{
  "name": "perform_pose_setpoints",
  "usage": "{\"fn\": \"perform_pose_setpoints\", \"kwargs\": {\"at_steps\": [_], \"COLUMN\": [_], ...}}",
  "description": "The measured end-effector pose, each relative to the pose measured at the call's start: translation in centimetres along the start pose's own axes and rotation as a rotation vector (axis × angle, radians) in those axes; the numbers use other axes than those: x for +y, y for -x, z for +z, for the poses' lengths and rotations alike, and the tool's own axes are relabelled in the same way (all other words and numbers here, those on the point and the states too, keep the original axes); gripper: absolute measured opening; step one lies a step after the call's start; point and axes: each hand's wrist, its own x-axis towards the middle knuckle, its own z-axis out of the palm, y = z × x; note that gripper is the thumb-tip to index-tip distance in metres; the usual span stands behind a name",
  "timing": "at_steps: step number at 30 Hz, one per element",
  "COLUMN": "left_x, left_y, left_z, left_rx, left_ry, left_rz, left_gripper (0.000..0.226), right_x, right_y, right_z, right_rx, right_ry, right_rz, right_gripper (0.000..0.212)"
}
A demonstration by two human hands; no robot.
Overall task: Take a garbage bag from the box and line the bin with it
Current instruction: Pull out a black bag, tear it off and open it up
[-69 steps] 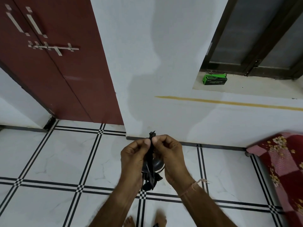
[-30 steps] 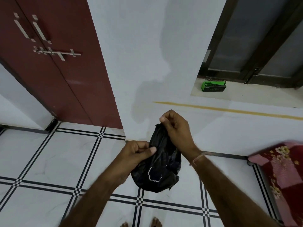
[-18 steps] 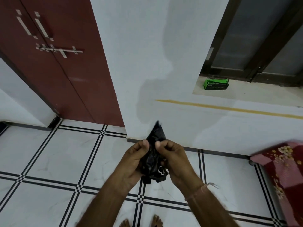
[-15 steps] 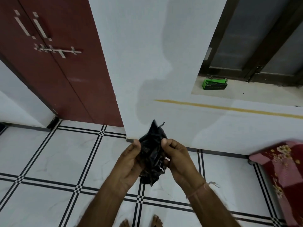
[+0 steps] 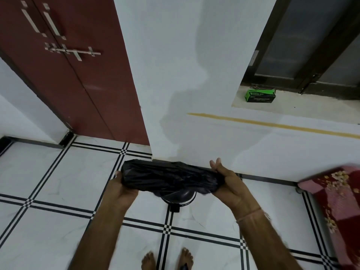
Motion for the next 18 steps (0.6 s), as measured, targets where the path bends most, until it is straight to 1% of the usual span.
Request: {"fn": "perform_pose_setpoints", "kwargs": {"at_steps": [1,2,3,4,5,6,7,8,9,11,12,13,15,16,17,18], "left_x": [0.8,1.7,2.6,3.4,4.0,4.1,4.0,3.3,2.3,0.3,-0.4,-0.7,-0.5,0.0,0.7,1.3], "left_y": [-0.2,-0.5,-0.7,-1.0,-1.0,-1.2,-1.0,-0.9,-0.4,0.9,1.5,2.2,2.9,2.9,2.9,2.5], "left_z": [-0.5,-1.1,-1.5,-2.0,-2.2,-2.3,-1.9,-1.4,-0.7,0.8,1.5,2.0,2.6,2.6,2.3,1.8], "left_rx": [0.052,0.098,0.121,0.117,0.101,0.095,0.053,0.002,-0.061,-0.190,-0.256,-0.315,-0.381,-0.381,-0.386,-0.397], "left_ry": [0.015,0.026,0.062,0.090,0.055,-0.060,-0.199,-0.327,-0.427,-0.585,-0.637,-0.671,-0.659,-0.633,-0.628,-0.691], "left_rz": [-0.005,-0.005,-0.003,0.010,0.033,0.067,0.088,0.092,0.057,-0.017,-0.050,-0.066,-0.088,-0.058,0.015,0.124], "left_gripper": [0.044,0.040,0.040,0.040,0.040,0.040,0.045,0.053,0.058,0.060,0.060,0.060,0.060,0.057,0.050,0.040], "right_x": [-0.1,-0.1,-0.2,-0.4,-0.4,-0.2,0.2,0.9,1.7,3.4,4.0,4.4,4.5,4.2,3.9,3.3], "right_y": [-0.1,-0.2,-0.2,0.0,0.1,0.6,0.9,0.9,1.0,0.9,0.3,-0.6,-2.2,-2.8,-3.3,-3.3], "right_z": [-0.8,-1.6,-2.4,-3.0,-3.3,-3.3,-2.8,-2.1,-1.0,1.8,2.9,3.5,3.9,3.7,3.3,2.9], "right_rx": [-0.019,-0.049,-0.082,-0.113,-0.130,-0.124,-0.105,-0.115,-0.164,-0.311,-0.369,-0.405,-0.410,-0.416,-0.412,-0.402], "right_ry": [0.051,0.138,0.257,0.409,0.591,0.794,0.968,1.057,1.072,1.070,1.113,1.196,1.382,1.390,1.324,1.211], "right_rz": [-0.005,-0.023,-0.049,-0.091,-0.147,-0.216,-0.295,-0.370,-0.411,-0.418,-0.412,-0.410,-0.438,-0.434,-0.402,-0.361], "right_gripper": [0.040,0.054,0.067,0.074,0.072,0.063,0.051,0.042,0.041,0.057,0.060,0.053,0.032,0.030,0.025,0.017]}}
